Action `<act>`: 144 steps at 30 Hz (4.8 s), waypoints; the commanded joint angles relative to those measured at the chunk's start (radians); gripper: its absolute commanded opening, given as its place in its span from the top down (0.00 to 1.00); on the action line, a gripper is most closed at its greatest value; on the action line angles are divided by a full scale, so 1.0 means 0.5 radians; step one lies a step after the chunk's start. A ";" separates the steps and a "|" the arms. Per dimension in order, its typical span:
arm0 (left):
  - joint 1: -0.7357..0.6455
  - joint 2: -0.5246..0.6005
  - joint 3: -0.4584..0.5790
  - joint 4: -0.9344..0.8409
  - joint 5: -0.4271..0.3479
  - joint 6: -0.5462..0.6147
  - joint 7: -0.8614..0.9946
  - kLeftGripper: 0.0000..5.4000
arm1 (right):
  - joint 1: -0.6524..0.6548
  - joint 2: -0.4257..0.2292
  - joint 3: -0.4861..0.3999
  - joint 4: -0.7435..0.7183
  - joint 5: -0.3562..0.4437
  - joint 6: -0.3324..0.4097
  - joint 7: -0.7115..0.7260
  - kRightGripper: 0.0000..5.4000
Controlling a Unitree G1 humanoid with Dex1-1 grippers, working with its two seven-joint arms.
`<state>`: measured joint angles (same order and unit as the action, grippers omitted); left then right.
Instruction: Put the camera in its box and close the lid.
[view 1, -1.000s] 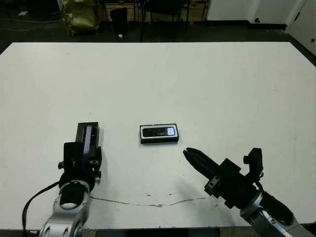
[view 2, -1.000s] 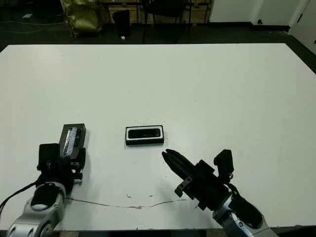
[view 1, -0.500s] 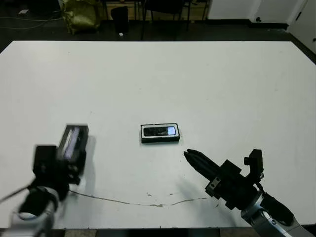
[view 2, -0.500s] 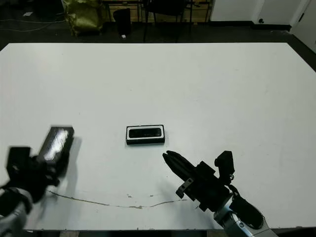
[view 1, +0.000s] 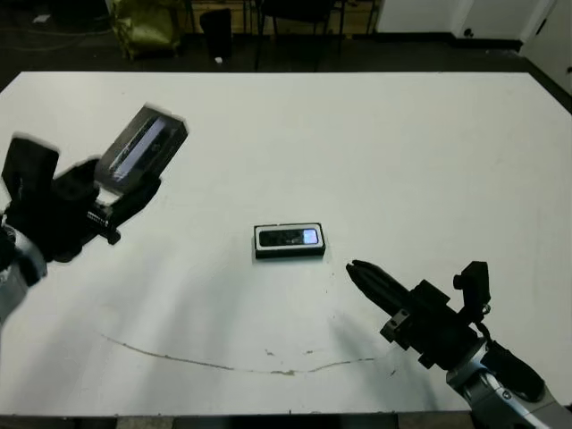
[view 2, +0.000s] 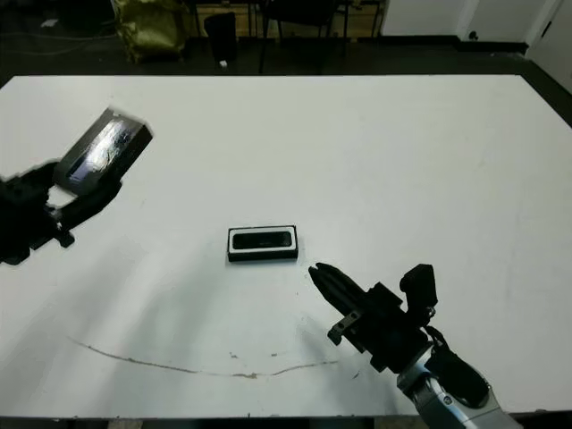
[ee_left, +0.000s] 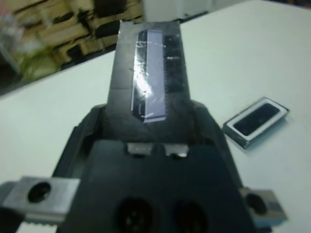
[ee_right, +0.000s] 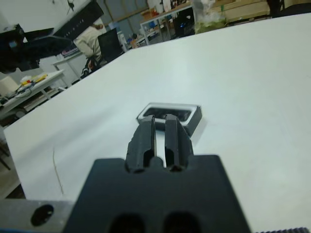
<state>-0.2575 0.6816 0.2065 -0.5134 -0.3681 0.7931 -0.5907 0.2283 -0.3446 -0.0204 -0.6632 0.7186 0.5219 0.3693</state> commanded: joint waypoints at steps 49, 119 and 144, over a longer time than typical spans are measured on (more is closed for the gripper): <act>-1.084 -0.360 -1.329 1.325 0.665 -0.804 -1.092 0.55 | -0.905 -0.198 -0.311 0.687 -0.013 0.595 0.117 1.00; -1.180 -0.531 -1.366 2.048 0.917 -0.928 -1.175 0.55 | -0.748 -0.138 -0.374 0.432 0.143 0.770 -0.088 1.00; -1.233 -0.572 -1.414 2.258 0.966 -0.946 -1.198 0.56 | -0.556 -0.206 -0.399 0.096 0.247 0.680 -0.033 1.00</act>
<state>-0.8755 0.3648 -0.5071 0.5780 0.0571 0.2759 -1.2376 -0.0670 -0.4331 -0.2202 -0.6102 0.8425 0.8669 0.3512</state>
